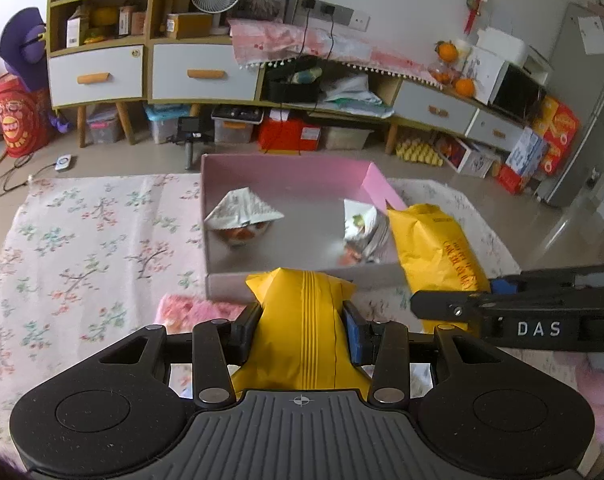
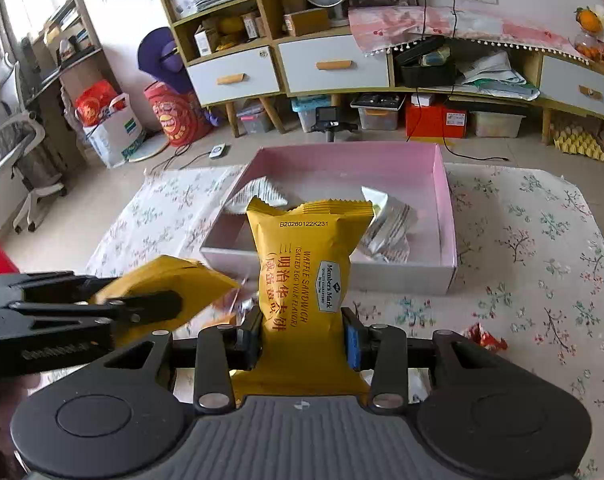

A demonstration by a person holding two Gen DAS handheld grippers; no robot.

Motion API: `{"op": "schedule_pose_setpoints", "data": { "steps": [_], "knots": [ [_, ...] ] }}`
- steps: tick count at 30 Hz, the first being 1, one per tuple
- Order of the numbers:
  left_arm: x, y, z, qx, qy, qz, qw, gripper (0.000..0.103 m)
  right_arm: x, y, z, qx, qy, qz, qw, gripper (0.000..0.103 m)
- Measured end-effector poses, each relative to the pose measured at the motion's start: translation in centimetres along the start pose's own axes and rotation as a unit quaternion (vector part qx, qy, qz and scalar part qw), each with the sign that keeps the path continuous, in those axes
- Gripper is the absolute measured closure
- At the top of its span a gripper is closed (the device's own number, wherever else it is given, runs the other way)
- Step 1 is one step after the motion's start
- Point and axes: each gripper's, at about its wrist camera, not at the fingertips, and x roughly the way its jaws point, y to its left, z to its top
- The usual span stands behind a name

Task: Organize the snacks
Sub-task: 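Carry both yellow wafer packs into the pink box and release them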

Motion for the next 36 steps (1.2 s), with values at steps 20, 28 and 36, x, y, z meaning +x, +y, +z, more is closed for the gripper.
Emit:
{"op": "schedule_pose_setpoints", "data": {
  "steps": [20, 28, 36],
  "knots": [
    [8.1, 0.9, 4.6, -0.016, 0.0, -0.013, 0.9998, 0.064, 3.9, -3.8, 6.5, 0.074, -0.017, -0.017, 0.997, 0.085],
    [11.0, 0.3, 5.3, 0.047, -0.019, -0.017, 0.9986, 0.064, 7.2, -5.7, 8.8, 0.085, -0.035, -0.001, 0.996, 0.085],
    [13.7, 0.5, 4.6, 0.075, 0.005, -0.017, 0.997, 0.064, 10.6, -6.7, 9.3, 0.093, -0.023, 0.014, 0.995, 0.085]
  ]
}}
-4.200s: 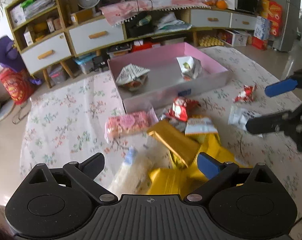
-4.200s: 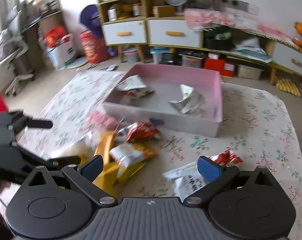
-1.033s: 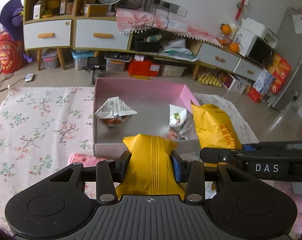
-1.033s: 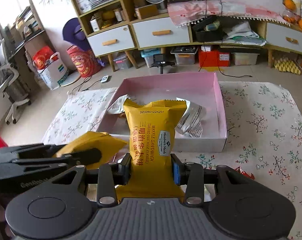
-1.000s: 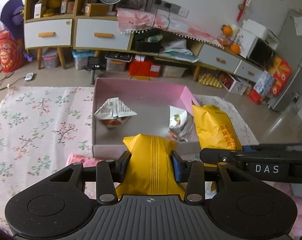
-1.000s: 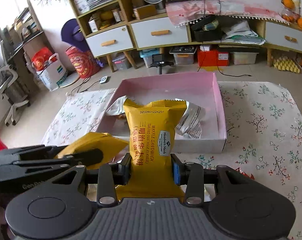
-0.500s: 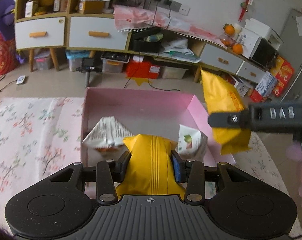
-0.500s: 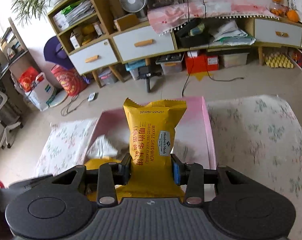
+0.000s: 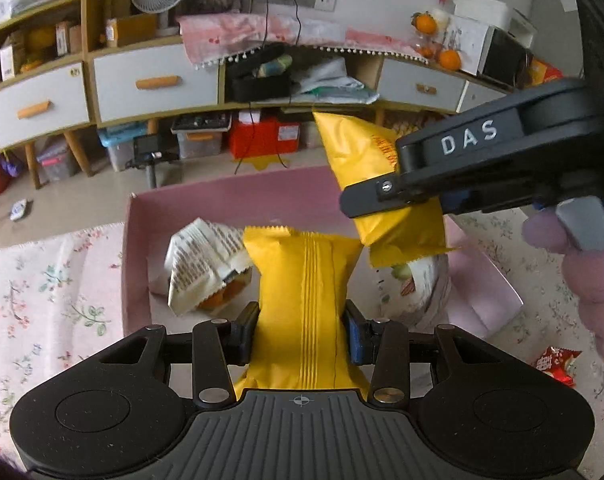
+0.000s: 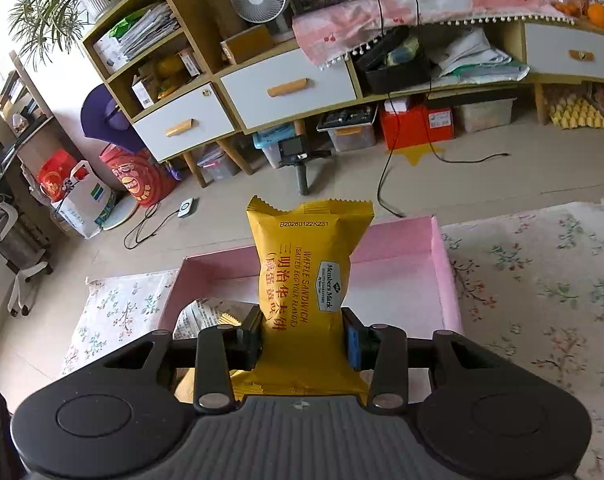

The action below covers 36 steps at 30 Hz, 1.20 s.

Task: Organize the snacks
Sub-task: 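Carry both yellow wafer packs into the pink box and release them, then withdraw both tools from the box back over the remaining snacks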

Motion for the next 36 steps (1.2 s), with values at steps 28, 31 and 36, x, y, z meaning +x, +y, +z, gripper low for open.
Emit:
{"op": "schedule_pose_setpoints", "data": {
  "steps": [28, 31, 36],
  "knots": [
    [-0.9, 2.9, 0.4, -0.03, 0.016, 0.057, 0.9978, 0.027, -0.2, 1.5, 0.3, -0.04, 0.017, -0.019, 0.999, 0.055],
    [-1.9, 2.1, 0.4, -0.017, 0.019, 0.063, 0.9977, 0.022, -0.9, 1.4, 0.1, -0.032, 0.018, -0.021, 0.999, 0.043],
    [-3.9, 1.0, 0.5, -0.012, 0.018, 0.064, 0.9977, 0.014, -2.5, 1.2, -0.1, -0.007, 0.012, -0.022, 1.0, 0.032]
  ]
}}
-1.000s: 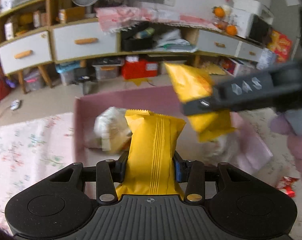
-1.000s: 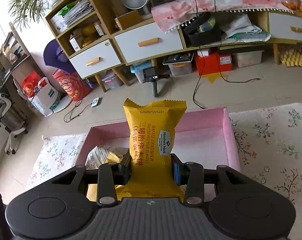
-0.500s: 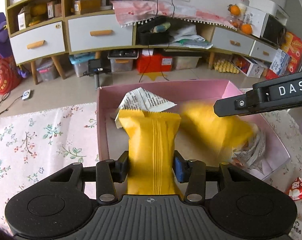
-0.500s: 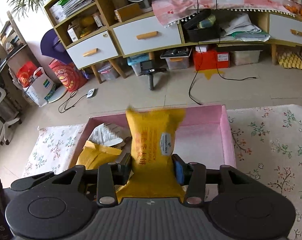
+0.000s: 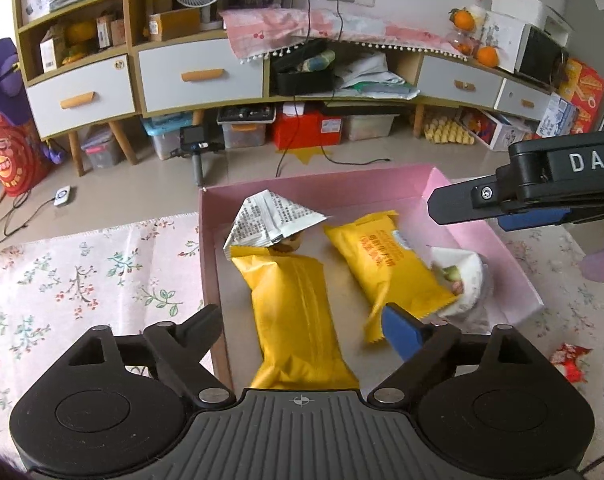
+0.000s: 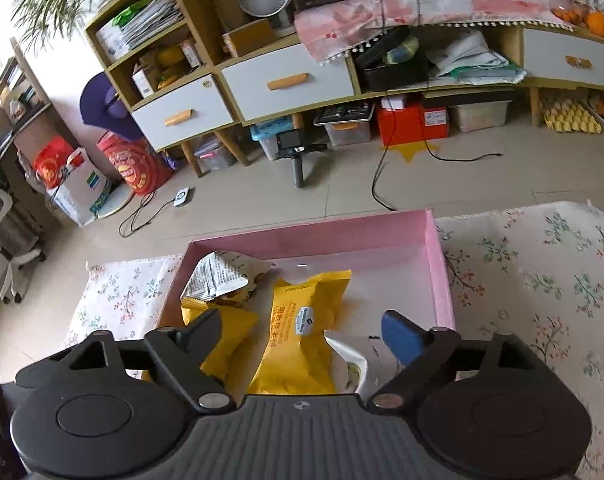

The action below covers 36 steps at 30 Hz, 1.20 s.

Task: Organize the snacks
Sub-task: 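Withdraw both tools from the box back over the remaining snacks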

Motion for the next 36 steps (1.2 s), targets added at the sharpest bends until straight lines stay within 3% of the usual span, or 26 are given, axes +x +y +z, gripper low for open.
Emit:
{"op": "schedule_pose_setpoints", "data": {
  "steps": [7, 22, 36],
  "knots": [
    [-3.5, -1.2, -0.5, 0.019, -0.007, 0.01, 0.9997, 0.007, -2.8, 0.2, -0.7, 0.003, -0.006, -0.013, 1.0, 0.022],
    [-9.4, -2.2, -4.9, 0.051, 0.014, 0.036, 0.998, 0.006, -8.5, 1.0, -5.9, -0.03, -0.021, -0.042, 0.998, 0.018],
    [-11.7, -3.4, -11.9, 0.096, 0.019, 0.035, 0.9946, 0.005, -10.6, 1.3, -12.9, -0.139, -0.04, -0.055, 0.988, 0.018]
  ]
}}
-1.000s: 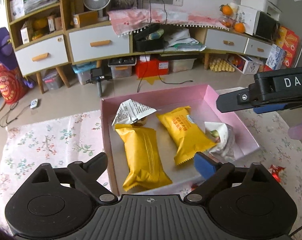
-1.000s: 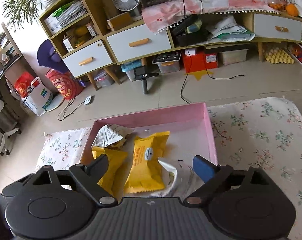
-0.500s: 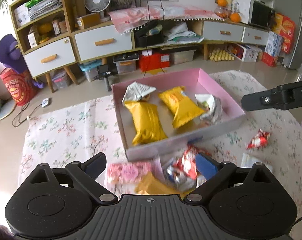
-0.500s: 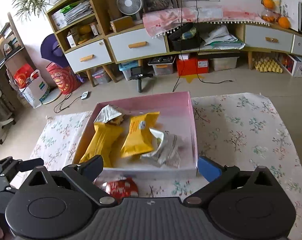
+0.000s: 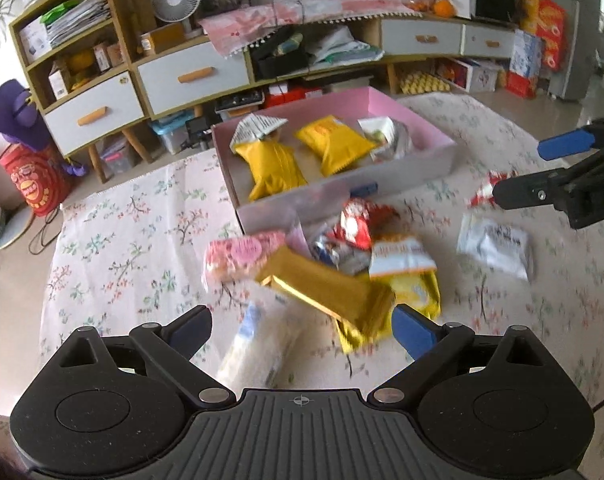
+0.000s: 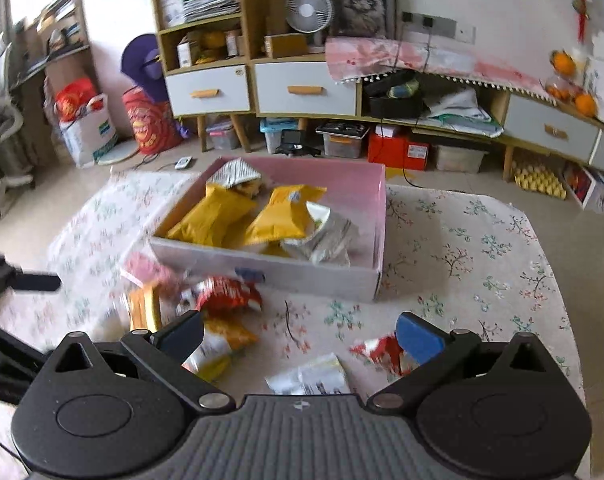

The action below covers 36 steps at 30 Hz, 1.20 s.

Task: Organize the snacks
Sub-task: 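Withdraw both tools from the box back over the remaining snacks, then grasp the pink biscuit with the left gripper while the right grasps the white packet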

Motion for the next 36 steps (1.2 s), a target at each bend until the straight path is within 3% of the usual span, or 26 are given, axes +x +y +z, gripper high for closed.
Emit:
{"op": "schedule_pose_setpoints", "data": {
  "steps": [11, 25, 30, 36],
  "knots": [
    [0.0, -1.7, -4.4, 0.029, 0.043, -0.044, 0.9977, 0.005, -0.3, 0.5, -5.2, -0.095, 0.003, 0.046, 0.994, 0.018],
    [0.7, -2.9, -6.9, 0.016, 0.09, -0.085, 0.9922, 0.008, 2.0, -0.9, -8.9, -0.109, 0.091, 0.051, 0.989, 0.018],
    [0.7, -3.2, -6.8, 0.013, 0.087, -0.093, 0.9918, 0.017, 2.6, -1.7, -8.9, -0.086, 0.099, 0.059, 0.99, 0.018],
    [0.7, -3.2, -6.5, 0.01, 0.081, -0.091, 0.9925, 0.036, 2.6, -1.9, -8.7, -0.095, 0.096, 0.064, 0.989, 0.017]
  ]
}}
